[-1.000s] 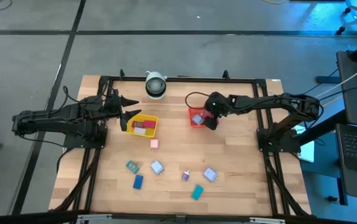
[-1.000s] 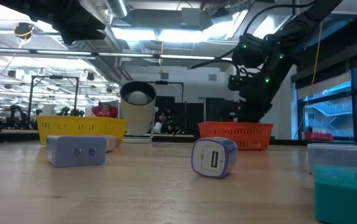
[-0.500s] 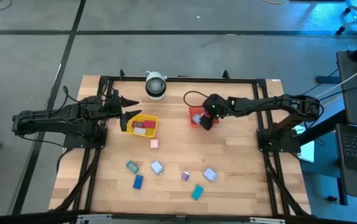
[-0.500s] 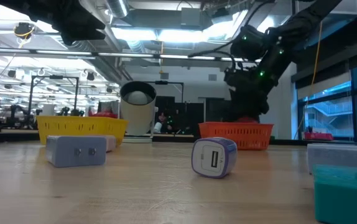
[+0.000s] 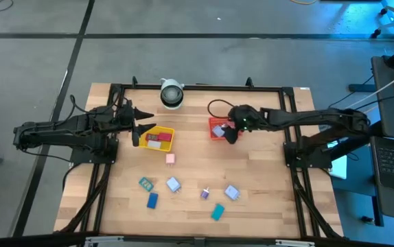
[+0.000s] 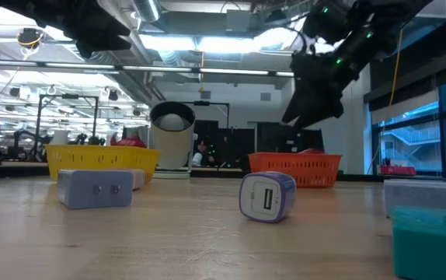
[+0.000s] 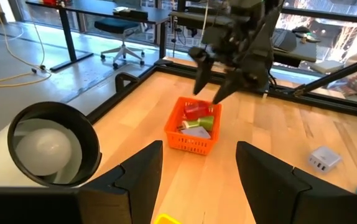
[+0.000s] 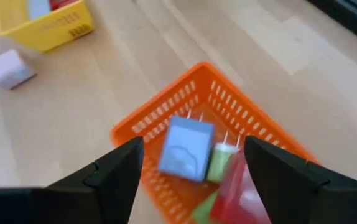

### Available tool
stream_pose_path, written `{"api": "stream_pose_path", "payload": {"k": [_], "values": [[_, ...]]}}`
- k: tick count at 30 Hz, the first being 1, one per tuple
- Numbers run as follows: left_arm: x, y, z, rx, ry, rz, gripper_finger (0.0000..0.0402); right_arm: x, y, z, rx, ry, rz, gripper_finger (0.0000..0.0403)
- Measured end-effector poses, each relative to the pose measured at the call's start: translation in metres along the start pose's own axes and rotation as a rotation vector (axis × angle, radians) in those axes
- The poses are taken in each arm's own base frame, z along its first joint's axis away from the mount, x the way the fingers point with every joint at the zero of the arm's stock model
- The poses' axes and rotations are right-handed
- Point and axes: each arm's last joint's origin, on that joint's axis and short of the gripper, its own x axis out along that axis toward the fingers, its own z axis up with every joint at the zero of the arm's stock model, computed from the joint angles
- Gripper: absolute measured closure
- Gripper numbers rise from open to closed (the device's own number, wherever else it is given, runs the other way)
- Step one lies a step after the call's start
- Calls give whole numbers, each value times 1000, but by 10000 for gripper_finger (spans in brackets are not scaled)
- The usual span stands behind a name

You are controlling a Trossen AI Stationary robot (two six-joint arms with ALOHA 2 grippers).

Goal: Pick & Place Office items
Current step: Put the bottom light blue charger adapter into the orange bin

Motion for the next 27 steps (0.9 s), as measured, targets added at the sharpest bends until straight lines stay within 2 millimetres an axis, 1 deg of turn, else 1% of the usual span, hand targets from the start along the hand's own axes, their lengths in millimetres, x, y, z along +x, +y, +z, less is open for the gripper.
{"api": "stream_pose_path", "payload": {"k": [6,10,15,21,25,27], "values": [[0,0,0,-7,3,1,201,-29,16,-10,57,29,41,124],[0,0,0,-7,2,1,201,-52,31,-19,67,-15,36,124],[0,0,0,-7,1,1,201,-74,49,-28,70,-63,99,124],[0,0,0,-23,1,1,201,-87,77,-51,87,21,227,124],[0,-1,0,-46,5,-19,201,-88,97,-71,121,114,276,124],[0,-1,0,-54,9,-45,201,-86,105,-81,136,167,279,124]]}}
